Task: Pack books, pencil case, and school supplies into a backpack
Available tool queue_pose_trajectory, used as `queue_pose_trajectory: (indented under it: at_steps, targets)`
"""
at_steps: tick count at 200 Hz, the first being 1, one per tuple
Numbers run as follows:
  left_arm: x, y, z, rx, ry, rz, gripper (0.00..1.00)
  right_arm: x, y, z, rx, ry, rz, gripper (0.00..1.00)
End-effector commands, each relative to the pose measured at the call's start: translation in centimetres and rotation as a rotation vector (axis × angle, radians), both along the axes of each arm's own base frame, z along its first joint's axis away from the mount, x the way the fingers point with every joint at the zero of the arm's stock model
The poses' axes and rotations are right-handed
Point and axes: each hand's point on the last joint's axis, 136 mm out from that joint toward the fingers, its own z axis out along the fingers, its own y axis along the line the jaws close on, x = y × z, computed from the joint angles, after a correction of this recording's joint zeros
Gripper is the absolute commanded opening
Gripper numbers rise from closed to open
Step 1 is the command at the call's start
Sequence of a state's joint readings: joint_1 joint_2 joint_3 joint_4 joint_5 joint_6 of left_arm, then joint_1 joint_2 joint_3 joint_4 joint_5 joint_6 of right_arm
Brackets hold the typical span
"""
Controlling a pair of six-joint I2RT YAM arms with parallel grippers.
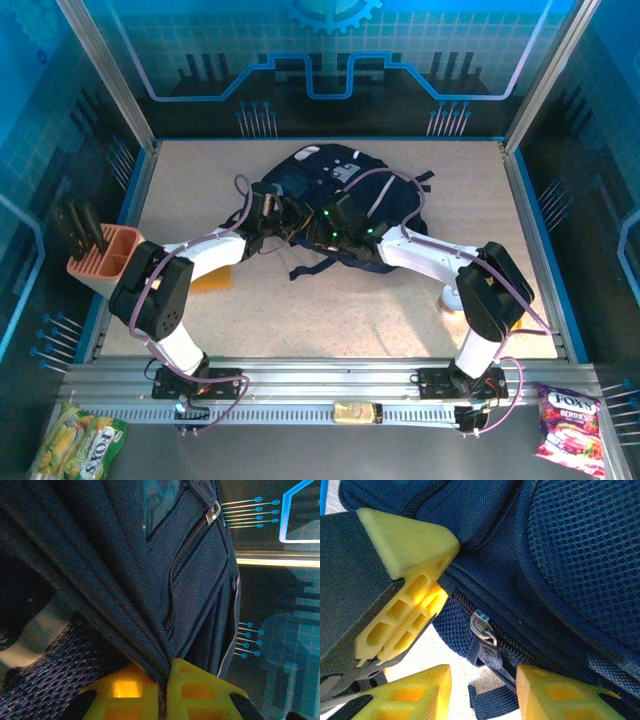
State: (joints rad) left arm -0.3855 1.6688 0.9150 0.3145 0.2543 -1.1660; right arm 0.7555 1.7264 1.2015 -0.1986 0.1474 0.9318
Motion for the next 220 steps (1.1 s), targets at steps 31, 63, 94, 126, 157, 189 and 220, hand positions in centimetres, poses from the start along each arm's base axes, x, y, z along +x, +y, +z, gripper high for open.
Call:
queue_pose_trajectory:
  at_steps: [31,63,94,126,157,189,220]
  targets:
    - [-1.1,-2.5,3.5,-0.081,-0.091,-0.096,0.0,2.9,-0.7,-0.4,-0.121,-0.058,-0.094,0.38]
    - [-1.0,-2.6,3.4,-0.081,-0.09,-0.098,0.0,3.7,-0.9,-0.9,-0.165,-0.057,-0.119,0.35]
    - [-1.0,-2.6,3.5,-0.082,-0.092,-0.096,0.0,3.9,-0.9,-1.1,-0.187,-0.059,-0.106,0.27]
    - [-1.0,-2.4,3.1,-0.062,-0.086,-0.089,0.0,3.6,-1.8,-0.7,-0.209,-0.067,-0.096,0.16]
    - [-0.7,-2.0,2.7,-0.048,-0.081,-0.08,0.0,2.7,-3.1,-0.4,-0.227,-0.073,-0.06,0.11]
    - [-0.4,-1.4,2.3,-0.038,-0.076,-0.064,0.0,1.0,-4.7,-0.8,-0.261,-0.063,-0.014,0.09]
    - [-0.3,-0.9,2.1,-0.031,-0.07,-0.054,0.0,-0.7,-6.8,-1.5,-0.296,-0.045,-0.022,0.1]
